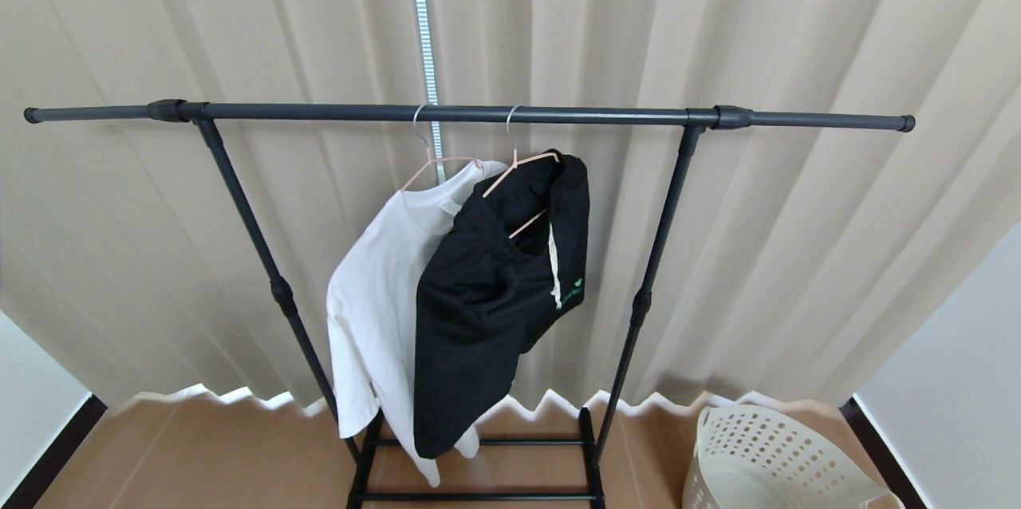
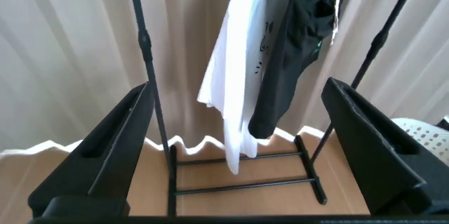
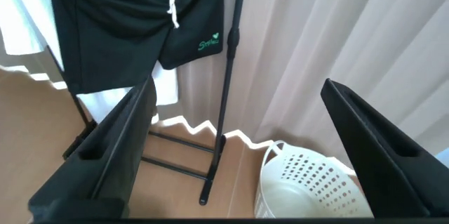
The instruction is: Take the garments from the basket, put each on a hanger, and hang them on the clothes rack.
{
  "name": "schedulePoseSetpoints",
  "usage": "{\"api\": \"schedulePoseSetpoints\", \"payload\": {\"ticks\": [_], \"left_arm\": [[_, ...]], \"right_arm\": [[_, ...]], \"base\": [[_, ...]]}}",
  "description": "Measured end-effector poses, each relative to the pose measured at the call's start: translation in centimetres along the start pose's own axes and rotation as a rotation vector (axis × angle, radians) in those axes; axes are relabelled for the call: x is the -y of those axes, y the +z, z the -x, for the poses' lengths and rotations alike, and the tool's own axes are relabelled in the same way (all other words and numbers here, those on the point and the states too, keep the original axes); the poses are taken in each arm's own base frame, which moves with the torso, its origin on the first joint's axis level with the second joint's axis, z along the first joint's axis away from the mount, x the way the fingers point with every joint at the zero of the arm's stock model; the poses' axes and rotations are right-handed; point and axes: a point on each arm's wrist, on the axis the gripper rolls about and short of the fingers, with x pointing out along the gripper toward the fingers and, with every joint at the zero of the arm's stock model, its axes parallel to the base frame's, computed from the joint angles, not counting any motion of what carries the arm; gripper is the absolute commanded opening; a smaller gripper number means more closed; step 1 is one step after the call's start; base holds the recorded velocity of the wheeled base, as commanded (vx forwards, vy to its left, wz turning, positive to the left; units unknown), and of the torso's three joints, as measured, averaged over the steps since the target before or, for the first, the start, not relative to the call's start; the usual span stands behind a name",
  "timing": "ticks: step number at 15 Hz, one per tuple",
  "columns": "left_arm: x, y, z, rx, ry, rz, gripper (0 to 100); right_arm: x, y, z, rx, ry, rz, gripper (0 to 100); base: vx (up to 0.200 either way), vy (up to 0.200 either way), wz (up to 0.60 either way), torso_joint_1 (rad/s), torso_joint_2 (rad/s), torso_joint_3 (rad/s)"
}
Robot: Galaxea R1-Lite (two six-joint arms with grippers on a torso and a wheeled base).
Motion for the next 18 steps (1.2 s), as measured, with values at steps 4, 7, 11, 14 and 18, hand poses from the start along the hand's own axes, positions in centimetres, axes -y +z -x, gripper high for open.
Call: {"api": "schedulePoseSetpoints", "payload": {"ticks": [4,7,11,14,18], "left_arm": [[0.06,0.0,0.0,0.002,-0.025,-0.031,100],[0.06,0.01,0.01,0.004,-0.023,-0.026,100],[0.04,0.06,0.01,0.008,-0.017,0.017,100],[0.03,0.07,0.01,0.009,-0.015,0.045,100],[0.03,0.07,0.01,0.009,-0.015,0.045,100]], "right_arm": [[-0.16,-0.1,0.29,0.039,-0.003,-0.012,100],[-0.5,-0.06,0.36,0.054,0.144,-0.09,100],[-0.05,-0.26,0.34,0.022,-0.065,-0.031,100],[-0.1,-0.37,0.33,0.015,-0.051,-0.035,100],[-0.08,-0.39,0.32,0.015,-0.058,-0.08,100]], "base": [[0.0,0.0,0.0,0.0,0.0,0.0],[0.0,0.0,0.0,0.0,0.0,0.0],[0.0,0.0,0.0,0.0,0.0,0.0],[0.0,0.0,0.0,0.0,0.0,0.0],[0.0,0.0,0.0,0.0,0.0,0.0]]}}
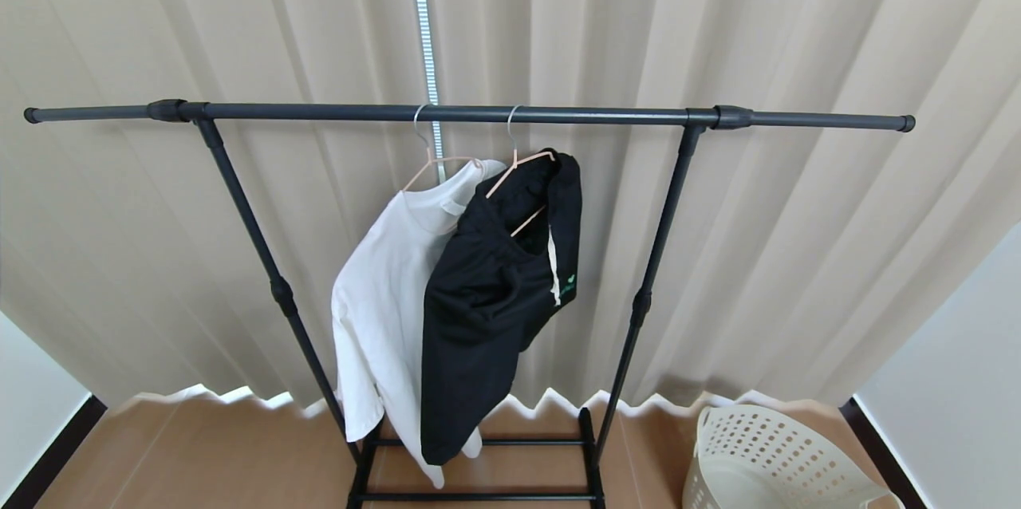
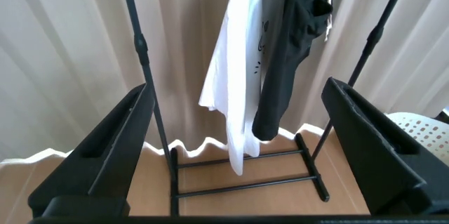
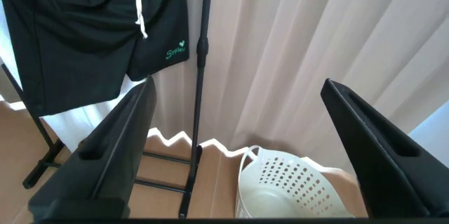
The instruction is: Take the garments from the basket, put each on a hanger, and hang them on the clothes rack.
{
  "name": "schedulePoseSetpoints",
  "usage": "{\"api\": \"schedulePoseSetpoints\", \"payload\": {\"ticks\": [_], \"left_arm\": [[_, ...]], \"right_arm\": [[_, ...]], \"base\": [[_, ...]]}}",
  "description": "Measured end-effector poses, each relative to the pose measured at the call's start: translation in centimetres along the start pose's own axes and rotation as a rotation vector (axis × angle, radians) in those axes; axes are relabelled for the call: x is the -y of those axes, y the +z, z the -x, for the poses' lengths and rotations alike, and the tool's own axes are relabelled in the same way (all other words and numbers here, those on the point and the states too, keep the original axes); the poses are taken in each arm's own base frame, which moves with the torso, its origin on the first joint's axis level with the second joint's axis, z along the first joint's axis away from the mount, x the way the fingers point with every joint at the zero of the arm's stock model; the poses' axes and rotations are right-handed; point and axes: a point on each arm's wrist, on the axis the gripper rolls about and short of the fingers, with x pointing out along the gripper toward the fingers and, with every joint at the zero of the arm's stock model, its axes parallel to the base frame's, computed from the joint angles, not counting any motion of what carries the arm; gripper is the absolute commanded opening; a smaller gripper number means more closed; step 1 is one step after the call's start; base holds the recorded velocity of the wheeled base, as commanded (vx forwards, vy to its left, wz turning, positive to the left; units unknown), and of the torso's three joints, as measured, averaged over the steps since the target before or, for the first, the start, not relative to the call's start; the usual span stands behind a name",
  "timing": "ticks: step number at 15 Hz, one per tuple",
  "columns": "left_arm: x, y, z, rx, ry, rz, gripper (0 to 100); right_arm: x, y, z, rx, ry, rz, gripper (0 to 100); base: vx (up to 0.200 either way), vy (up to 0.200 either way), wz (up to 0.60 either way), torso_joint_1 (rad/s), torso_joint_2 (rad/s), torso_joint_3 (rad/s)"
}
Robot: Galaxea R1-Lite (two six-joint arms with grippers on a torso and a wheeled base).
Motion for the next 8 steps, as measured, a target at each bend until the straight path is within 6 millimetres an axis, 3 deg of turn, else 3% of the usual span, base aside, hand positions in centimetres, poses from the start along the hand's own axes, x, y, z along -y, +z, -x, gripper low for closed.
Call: {"api": "schedulePoseSetpoints", "payload": {"ticks": [8], "left_arm": [[0.0,0.0,0.0,0.0,0.0,0.0,100]], "right_arm": [[0.0,0.0,0.0,0.0,0.0,0.003,100]], "base": [[0.0,0.0,0.0,0.0,0.0,0.0]]}}
